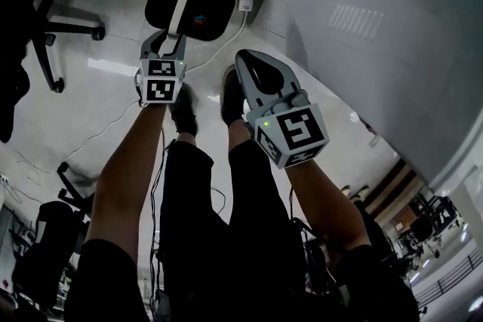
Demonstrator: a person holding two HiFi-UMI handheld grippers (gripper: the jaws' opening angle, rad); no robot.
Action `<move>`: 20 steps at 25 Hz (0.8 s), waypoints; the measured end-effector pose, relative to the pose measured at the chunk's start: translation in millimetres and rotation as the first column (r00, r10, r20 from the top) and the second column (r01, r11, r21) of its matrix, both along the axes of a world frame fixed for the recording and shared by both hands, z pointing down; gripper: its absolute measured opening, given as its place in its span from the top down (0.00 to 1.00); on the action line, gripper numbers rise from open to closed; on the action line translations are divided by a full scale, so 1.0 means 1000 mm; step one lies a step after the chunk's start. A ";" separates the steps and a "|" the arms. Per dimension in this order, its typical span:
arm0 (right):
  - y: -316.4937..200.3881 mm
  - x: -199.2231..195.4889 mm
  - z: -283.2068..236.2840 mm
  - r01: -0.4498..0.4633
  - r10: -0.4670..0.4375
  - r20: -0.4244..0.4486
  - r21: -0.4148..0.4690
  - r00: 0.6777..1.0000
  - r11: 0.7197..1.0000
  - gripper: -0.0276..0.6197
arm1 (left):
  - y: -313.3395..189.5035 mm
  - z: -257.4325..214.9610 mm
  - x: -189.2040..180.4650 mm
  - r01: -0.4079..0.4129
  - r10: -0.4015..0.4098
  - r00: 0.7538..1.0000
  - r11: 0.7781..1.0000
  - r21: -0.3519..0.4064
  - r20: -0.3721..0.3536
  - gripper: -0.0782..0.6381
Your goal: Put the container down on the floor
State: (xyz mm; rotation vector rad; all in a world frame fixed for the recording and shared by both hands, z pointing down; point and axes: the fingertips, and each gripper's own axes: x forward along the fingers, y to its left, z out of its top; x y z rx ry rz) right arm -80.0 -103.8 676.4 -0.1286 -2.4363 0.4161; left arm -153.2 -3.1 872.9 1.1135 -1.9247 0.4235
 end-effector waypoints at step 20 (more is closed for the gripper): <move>0.010 -0.011 -0.112 -0.009 0.008 0.058 0.028 0.998 1.000 0.94 | 0.027 -0.175 0.003 0.021 -0.026 0.999 0.986 0.164 0.030 0.67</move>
